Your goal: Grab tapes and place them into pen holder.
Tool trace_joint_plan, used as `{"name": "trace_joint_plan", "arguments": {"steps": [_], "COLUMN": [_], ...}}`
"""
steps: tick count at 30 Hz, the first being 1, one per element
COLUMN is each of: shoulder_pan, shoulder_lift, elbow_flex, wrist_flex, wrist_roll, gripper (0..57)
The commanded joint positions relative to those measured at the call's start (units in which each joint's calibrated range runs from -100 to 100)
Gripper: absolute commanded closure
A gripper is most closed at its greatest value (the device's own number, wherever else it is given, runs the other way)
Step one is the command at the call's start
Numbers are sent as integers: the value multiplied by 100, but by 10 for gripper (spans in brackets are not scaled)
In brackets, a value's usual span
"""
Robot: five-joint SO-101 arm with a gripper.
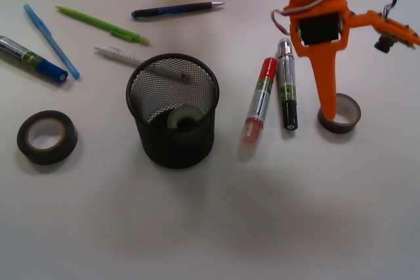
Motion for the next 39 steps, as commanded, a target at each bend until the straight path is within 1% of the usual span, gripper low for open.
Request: {"name": "trace_joint_plan", "arguments": {"steps": [1, 8, 11, 19, 22, 26, 31, 34, 39], "shoulder_pan": [-243, -774, -789, -572, -759, -1065, -1379, -1446, -1432], "shoulder_lift": [45, 649, 870, 997, 997, 895, 742, 836, 963], "elbow_flex": [-10, -19, -55, -55, -55, -110, -699, -925, -762], "wrist_flex": [-69, 184, 175, 202, 482, 867, 1427, 1523, 1505], "wrist_roll": [-78, -684, -825, -816, -904, -1270, -1573, -1763, -1797], "gripper": [292, 294, 295, 295, 295, 296, 296, 296, 296]}}
